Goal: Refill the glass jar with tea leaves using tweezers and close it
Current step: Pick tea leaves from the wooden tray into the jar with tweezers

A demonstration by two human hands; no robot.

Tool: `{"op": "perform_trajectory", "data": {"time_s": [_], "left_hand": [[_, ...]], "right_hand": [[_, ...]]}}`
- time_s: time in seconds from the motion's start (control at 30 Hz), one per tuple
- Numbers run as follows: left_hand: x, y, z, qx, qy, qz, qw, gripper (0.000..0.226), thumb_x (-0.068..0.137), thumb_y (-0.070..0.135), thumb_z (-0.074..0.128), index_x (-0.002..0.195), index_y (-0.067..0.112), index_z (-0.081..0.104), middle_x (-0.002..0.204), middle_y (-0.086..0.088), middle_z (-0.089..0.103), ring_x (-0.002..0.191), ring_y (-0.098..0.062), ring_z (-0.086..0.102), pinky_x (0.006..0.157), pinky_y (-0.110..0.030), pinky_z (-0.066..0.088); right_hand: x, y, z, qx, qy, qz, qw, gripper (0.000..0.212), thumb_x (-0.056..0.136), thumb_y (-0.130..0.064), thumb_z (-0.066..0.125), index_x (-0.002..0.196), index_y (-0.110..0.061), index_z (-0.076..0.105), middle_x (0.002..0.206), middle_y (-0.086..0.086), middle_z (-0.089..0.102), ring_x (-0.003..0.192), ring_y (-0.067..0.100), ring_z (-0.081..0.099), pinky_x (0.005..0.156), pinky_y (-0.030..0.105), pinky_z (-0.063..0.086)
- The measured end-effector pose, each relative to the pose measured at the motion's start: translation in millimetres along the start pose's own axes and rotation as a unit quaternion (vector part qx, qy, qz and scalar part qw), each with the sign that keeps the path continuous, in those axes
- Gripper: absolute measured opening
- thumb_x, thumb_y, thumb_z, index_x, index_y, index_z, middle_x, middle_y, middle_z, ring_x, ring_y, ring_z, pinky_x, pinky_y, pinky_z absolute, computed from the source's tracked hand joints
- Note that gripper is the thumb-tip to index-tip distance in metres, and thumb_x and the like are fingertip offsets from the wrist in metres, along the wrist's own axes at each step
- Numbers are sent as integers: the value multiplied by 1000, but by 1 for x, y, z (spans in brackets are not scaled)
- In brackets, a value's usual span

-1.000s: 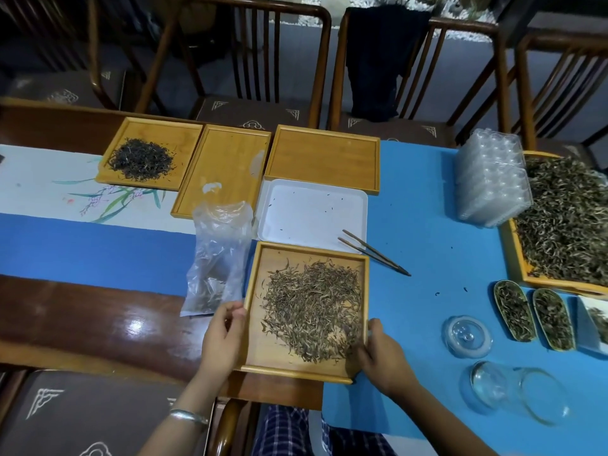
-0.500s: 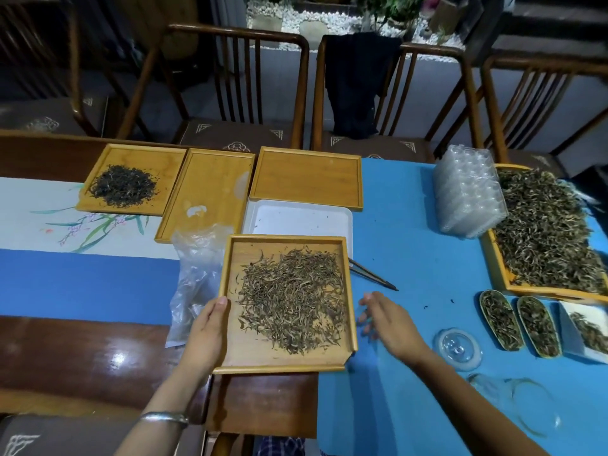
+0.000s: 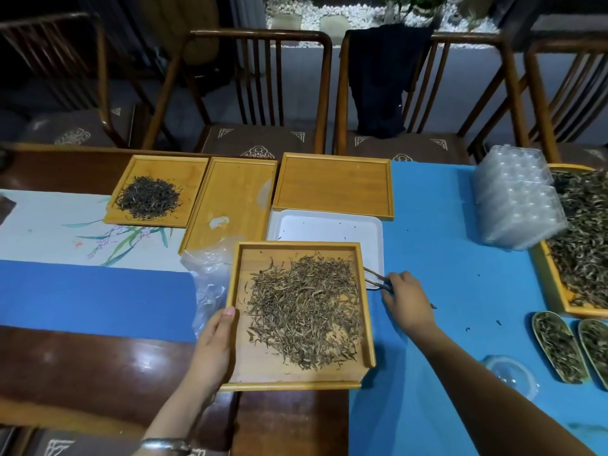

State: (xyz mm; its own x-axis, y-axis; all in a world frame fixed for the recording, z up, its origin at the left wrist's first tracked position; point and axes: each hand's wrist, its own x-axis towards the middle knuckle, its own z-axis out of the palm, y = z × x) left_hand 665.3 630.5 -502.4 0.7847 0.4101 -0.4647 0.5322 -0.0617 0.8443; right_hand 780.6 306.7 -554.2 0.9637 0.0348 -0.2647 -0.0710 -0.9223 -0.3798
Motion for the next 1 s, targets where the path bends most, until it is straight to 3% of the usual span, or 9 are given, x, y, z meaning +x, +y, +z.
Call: {"op": "perform_trajectory", "data": {"time_s": [0.13,0.3,0.4,0.5,0.63,0.77,0.87,1.0], "left_hand": [[4,1,3,1,-13,-8,1000,28,102,40,43,95,29,67,97,6,72,95,-8,63,79,-25,43],[11,16,18,0,-28,11,1000,29,103,36,45,102,17,67,97,3,70,93,-13,62,80,-26,41],[11,30,35,12,-47,37,998,23,102,33,46,93,25,66,91,11,67,87,-3,59,75,-16,39],[8,43,56,21,-79,66,995,24,103,30,46,106,16,65,103,2,66,98,-11,58,86,-19,36],[-10,61,99,24,-119,93,988,23,103,29,45,91,23,63,78,22,69,75,12,59,65,-2,40],[-38,72,142,8,-161,93,983,29,103,34,45,95,14,66,90,-1,71,82,-14,62,72,-25,45],[-61,74,171,24,-170,106,979,33,103,39,43,100,17,66,96,0,71,88,-14,63,72,-26,44],[-97,66,205,21,-160,105,981,32,102,41,43,105,19,65,99,4,68,91,-12,61,75,-23,43]], "right_hand": [[-13,3,-5,73,36,10,997,14,91,-24,59,99,-12,59,83,3,54,79,24,54,60,31,34],[-33,13,-25,145,102,31,984,17,91,-33,60,103,-20,59,84,-1,62,74,21,60,59,32,43],[-54,18,-47,221,137,67,963,21,91,-35,60,107,-21,61,74,-7,64,60,12,64,59,38,53],[-82,29,-71,261,185,94,943,23,89,-38,62,107,-24,61,69,-5,64,52,6,62,55,36,53],[-130,51,-110,255,241,107,930,21,90,-43,58,107,-31,61,71,-4,65,63,14,63,57,36,49],[-177,89,-141,259,281,127,915,19,96,-38,50,106,-28,62,69,-3,63,65,9,61,61,38,48],[-209,128,-158,250,285,131,916,19,97,-34,42,102,-31,59,62,-4,60,57,4,55,50,28,36],[-237,180,-165,262,254,149,919,7,95,-28,49,100,-26,55,64,-5,65,45,5,51,45,25,39]]}}
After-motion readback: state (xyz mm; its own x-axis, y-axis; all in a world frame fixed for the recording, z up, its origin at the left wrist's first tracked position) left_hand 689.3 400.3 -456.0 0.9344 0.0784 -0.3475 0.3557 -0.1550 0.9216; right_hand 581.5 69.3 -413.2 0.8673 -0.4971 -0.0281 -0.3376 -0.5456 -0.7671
